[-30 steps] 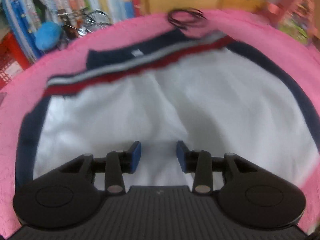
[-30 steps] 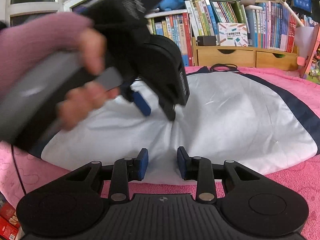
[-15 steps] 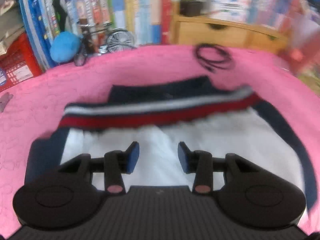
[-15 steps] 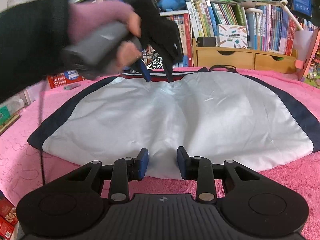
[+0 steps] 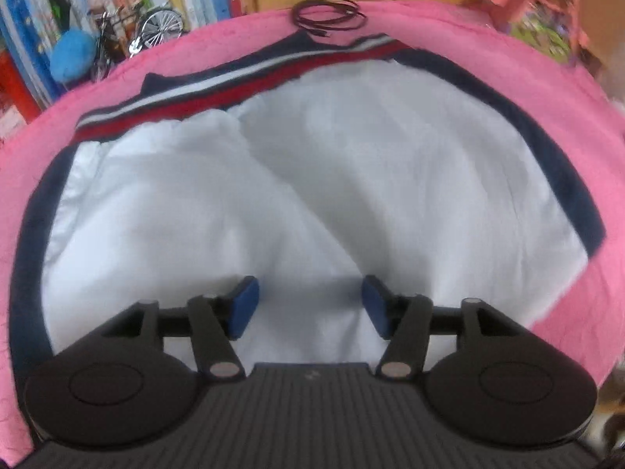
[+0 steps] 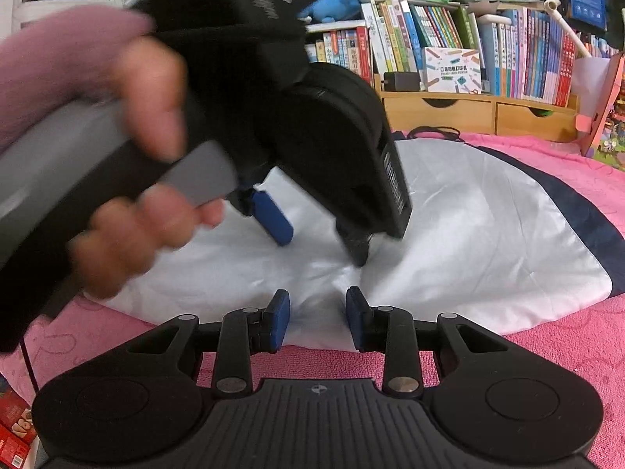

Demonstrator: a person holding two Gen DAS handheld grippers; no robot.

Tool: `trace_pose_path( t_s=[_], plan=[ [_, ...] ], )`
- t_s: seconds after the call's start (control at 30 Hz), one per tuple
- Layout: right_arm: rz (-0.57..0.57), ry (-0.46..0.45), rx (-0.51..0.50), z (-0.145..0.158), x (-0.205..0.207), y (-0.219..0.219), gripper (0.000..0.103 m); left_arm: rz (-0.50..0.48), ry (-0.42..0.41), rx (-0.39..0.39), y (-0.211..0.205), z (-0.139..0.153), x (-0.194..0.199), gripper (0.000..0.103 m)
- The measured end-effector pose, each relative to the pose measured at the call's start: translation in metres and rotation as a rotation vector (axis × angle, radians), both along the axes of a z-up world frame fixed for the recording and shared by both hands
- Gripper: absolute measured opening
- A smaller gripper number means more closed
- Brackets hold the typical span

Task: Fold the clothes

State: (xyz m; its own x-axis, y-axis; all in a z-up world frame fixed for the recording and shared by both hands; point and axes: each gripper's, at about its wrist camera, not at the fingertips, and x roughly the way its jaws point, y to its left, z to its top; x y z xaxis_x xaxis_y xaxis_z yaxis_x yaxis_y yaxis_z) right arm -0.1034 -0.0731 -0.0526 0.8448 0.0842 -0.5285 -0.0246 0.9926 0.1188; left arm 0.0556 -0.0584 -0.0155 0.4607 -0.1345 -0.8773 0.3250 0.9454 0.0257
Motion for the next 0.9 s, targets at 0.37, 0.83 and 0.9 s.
trace_pose_path(
  t_s=[0.37,0.83,0.9],
  plan=[
    [0.006,-0.008,-0.012,0.001,0.001,0.000,0.033,0.077,-0.103,0.003,-0.011,-0.004,0.039,0.058],
    [0.009,-0.016,-0.012,0.001,0.000,-0.002,0.033,0.048,0.071,-0.087,0.021,0.018,-0.007,0.033],
    [0.007,-0.017,-0.013,0.001,0.000,-0.001,0.033,0.030,0.118,-0.073,0.020,0.014,-0.018,0.031]
  ],
)
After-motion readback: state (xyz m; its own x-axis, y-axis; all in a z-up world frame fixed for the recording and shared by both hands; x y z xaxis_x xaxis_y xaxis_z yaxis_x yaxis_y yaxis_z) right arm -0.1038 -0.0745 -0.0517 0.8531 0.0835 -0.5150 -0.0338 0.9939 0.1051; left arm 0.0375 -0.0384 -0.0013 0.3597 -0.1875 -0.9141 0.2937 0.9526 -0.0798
